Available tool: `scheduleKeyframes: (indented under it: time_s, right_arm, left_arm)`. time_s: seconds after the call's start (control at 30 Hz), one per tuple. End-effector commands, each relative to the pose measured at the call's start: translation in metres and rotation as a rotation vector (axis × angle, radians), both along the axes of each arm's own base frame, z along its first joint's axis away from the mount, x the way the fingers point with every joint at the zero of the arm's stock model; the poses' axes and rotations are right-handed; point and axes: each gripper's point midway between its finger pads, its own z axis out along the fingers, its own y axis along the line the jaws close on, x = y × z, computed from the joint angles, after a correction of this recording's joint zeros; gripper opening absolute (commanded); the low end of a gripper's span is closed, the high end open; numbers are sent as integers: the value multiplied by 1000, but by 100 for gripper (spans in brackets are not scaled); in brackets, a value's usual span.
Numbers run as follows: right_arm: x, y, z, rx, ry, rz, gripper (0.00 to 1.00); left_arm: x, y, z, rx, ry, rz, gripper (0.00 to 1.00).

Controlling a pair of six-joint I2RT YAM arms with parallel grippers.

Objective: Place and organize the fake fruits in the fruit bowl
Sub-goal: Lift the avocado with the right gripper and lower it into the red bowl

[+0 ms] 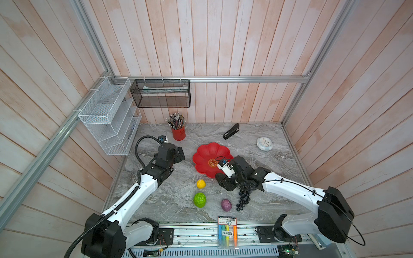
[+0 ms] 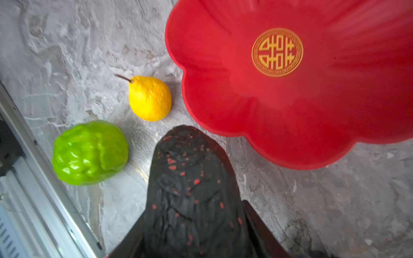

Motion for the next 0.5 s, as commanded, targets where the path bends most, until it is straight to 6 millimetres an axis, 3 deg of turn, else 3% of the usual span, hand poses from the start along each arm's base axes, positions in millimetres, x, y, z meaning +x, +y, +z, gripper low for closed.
scheduleKeyframes:
  time_s: [0.0,0.1,0.23,0.47]
  right_arm:
    - [17,11,44,95,-55,-35,39]
    - [47,17,65,186,-48,-75,39]
    - [96,22,67,227,-50,-135,38]
    - [153,32,32,181,-14,-178,39]
  left_arm:
    - [4,1,14,-6,-15,10,100]
    - [2,4,12,-4,-2,22,100]
    - [-1,3,8,-19,17,21,100]
    - [-12,-2,-4,-48,91,1,100]
